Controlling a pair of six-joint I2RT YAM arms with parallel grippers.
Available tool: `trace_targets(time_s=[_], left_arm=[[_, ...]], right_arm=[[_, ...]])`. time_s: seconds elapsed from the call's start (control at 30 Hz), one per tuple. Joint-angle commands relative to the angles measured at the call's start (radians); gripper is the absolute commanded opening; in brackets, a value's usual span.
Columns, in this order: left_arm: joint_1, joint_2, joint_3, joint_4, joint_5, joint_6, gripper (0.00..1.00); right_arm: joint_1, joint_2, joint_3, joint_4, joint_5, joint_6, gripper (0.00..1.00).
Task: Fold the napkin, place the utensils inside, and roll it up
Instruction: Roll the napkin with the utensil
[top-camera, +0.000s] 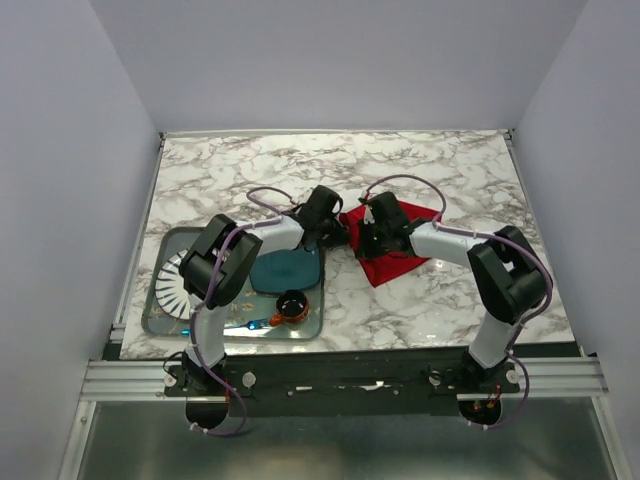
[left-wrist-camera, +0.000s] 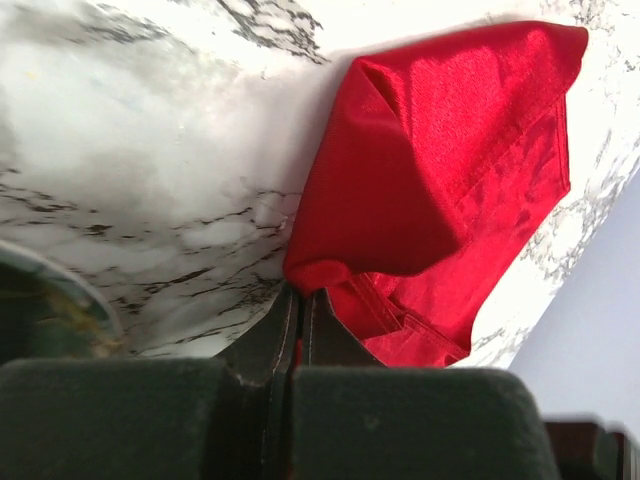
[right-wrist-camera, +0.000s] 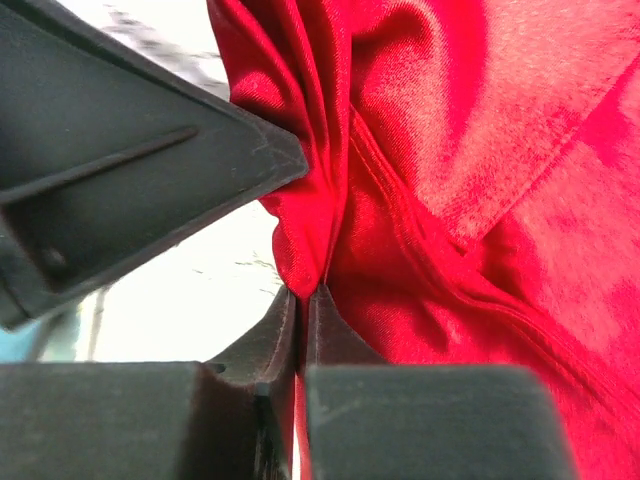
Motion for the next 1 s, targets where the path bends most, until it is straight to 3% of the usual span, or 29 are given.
trace_targets(time_s=[0.0, 0.03, 0.17, 0.23, 0.33, 0.5, 0.83, 0.97], left_arm=[[0.003, -0.053, -0.067, -0.049, 0.074, 0.152, 0.09], [0.007, -0.065, -0.071, -0.033, 0.078, 0.172, 0.28], [0.024, -0.117, -0.090, -0.038, 0.049, 0.262, 0.57], [0.024, -0.154, -0.100, -0.053, 0.029, 0.305, 0.86], [0.024, -0.166, -0.102, -0.056, 0.013, 0.327, 0.99], [0.023, -0.059, 0.007, -0.108, 0.076, 0.342, 0.93], [0.006, 0.061, 0.107, -0.121, 0.085, 0.341, 0.68], [-0.012, -0.005, 0.088, -0.113, 0.024, 0.373, 0.71]], right_arm=[[-0.116, 0.124, -0.075, 0.078, -0.438, -0.035, 0.01], [-0.146, 0.138, -0.075, 0.081, -0.491, -0.030, 0.01], [-0.212, 0.193, -0.040, 0.087, -0.698, -0.009, 0.01], [-0.248, 0.222, -0.029, 0.087, -0.792, -0.001, 0.01], [-0.280, 0.285, -0.002, 0.083, -0.891, 0.005, 0.01], [-0.305, 0.307, 0.007, 0.083, -0.892, 0.007, 0.01], [-0.370, 0.287, 0.017, 0.083, -0.866, 0.045, 0.02], [-0.397, 0.256, 0.000, 0.084, -0.824, 0.053, 0.02]])
